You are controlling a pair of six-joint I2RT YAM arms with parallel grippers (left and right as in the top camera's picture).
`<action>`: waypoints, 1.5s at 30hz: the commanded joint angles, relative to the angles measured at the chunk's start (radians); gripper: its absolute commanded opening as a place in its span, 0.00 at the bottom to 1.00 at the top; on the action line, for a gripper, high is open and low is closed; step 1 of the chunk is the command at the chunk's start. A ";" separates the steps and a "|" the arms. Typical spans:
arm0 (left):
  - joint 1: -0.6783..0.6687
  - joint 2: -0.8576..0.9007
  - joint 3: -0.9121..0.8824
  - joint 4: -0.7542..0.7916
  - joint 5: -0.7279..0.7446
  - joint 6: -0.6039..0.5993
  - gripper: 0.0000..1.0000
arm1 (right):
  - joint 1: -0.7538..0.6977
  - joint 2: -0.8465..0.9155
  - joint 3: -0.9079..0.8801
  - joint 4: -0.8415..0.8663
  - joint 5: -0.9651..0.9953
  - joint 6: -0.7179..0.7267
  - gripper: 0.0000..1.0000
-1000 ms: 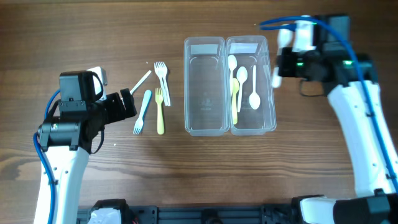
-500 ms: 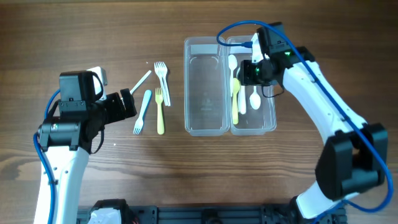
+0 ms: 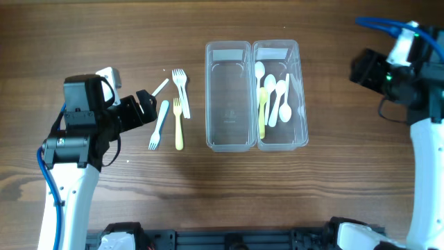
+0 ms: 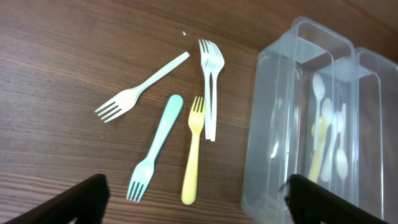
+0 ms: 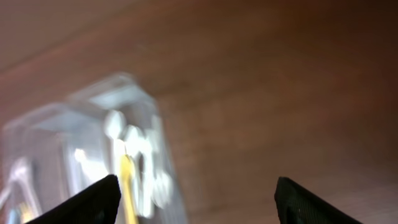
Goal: Pack container
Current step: 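Reach the left gripper to the blue fork and grasp it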
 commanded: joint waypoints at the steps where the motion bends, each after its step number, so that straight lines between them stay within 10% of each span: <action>1: -0.002 0.003 0.017 -0.003 0.053 0.026 0.89 | -0.060 0.054 -0.040 -0.028 0.006 0.032 0.83; 9: -0.124 0.257 0.288 -0.217 -0.285 0.153 0.85 | -0.072 0.214 -0.056 -0.037 0.003 0.040 1.00; 24: -0.183 0.652 0.322 -0.200 -0.255 0.431 0.70 | -0.072 0.219 -0.056 -0.046 0.003 0.039 1.00; 45: -0.206 0.882 0.275 -0.175 -0.229 0.432 0.51 | -0.072 0.219 -0.056 -0.048 0.011 0.028 1.00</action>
